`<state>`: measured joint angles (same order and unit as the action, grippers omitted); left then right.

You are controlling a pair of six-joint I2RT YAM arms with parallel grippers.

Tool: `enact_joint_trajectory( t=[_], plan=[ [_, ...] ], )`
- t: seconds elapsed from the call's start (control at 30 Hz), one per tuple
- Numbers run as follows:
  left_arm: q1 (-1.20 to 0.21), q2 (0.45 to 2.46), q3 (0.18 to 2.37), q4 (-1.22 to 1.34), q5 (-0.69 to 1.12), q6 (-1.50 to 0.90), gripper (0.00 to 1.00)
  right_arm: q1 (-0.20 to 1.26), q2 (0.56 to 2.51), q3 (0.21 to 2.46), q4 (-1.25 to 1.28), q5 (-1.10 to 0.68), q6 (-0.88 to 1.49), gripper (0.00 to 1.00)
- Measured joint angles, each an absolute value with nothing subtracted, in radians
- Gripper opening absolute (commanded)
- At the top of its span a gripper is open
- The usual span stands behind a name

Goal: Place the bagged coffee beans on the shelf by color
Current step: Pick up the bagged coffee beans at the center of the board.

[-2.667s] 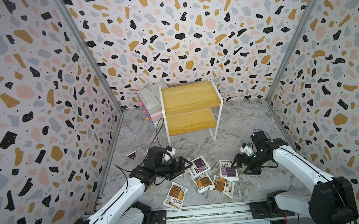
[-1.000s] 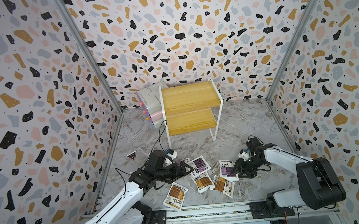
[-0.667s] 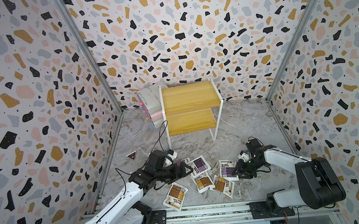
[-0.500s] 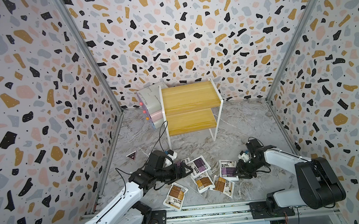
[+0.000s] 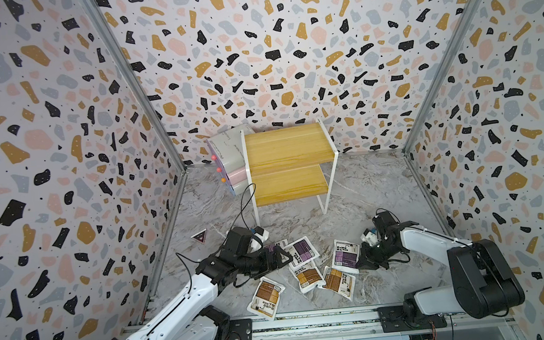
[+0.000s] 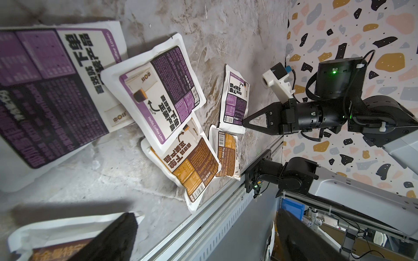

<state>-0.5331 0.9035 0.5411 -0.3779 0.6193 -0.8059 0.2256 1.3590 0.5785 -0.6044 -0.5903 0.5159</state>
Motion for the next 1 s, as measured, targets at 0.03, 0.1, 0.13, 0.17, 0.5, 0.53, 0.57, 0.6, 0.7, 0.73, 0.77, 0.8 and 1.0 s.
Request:
enact_joint_trajectory(
  t=[0.03, 0.1, 0.13, 0.17, 0.5, 0.53, 0.57, 0.6, 0.7, 0.73, 0.77, 0.8, 1.0],
  plan=[
    [-0.533, 0.904, 0.549, -0.385, 0.617, -0.802, 1.00, 0.226, 1.344, 0.583, -0.616, -0.583, 0.516, 0.00],
    [-0.533, 0.901, 0.564, -0.400, 0.608, -0.794, 1.00, 0.226, 1.304, 0.603, -0.644, -0.567, 0.516, 0.00],
    [-0.533, 0.896, 0.571, -0.410, 0.599, -0.789, 1.00, 0.226, 1.277, 0.618, -0.659, -0.559, 0.516, 0.00],
    [-0.533, 0.888, 0.579, -0.420, 0.589, -0.784, 1.00, 0.226, 1.251, 0.636, -0.673, -0.550, 0.516, 0.00],
    [-0.523, 0.738, 0.715, -0.578, 0.414, -0.743, 1.00, 0.226, 1.106, 0.867, -0.817, -0.502, 0.528, 0.00],
    [-0.521, 0.727, 0.733, -0.585, 0.399, -0.739, 1.00, 0.226, 1.097, 0.894, -0.832, -0.501, 0.532, 0.00],
    [-0.518, 0.719, 0.750, -0.592, 0.387, -0.736, 1.00, 0.226, 1.088, 0.922, -0.848, -0.502, 0.535, 0.00],
    [-0.516, 0.717, 0.764, -0.599, 0.381, -0.734, 1.00, 0.226, 1.081, 0.945, -0.859, -0.502, 0.538, 0.00],
    [-0.510, 0.720, 0.814, -0.612, 0.372, -0.726, 1.00, 0.226, 1.058, 1.032, -0.890, -0.505, 0.551, 0.00],
    [-0.506, 0.726, 0.834, -0.618, 0.371, -0.723, 1.00, 0.226, 1.052, 1.066, -0.898, -0.505, 0.557, 0.00],
    [-0.504, 0.731, 0.854, -0.626, 0.368, -0.720, 1.00, 0.226, 1.048, 1.105, -0.908, -0.505, 0.562, 0.00],
    [-0.500, 0.737, 0.872, -0.629, 0.365, -0.718, 1.00, 0.226, 1.046, 1.142, -0.915, -0.505, 0.566, 0.00],
    [-0.480, 0.780, 1.003, -0.682, 0.335, -0.691, 1.00, 0.226, 1.066, 1.399, -0.910, -0.534, 0.599, 0.00]
  ],
)
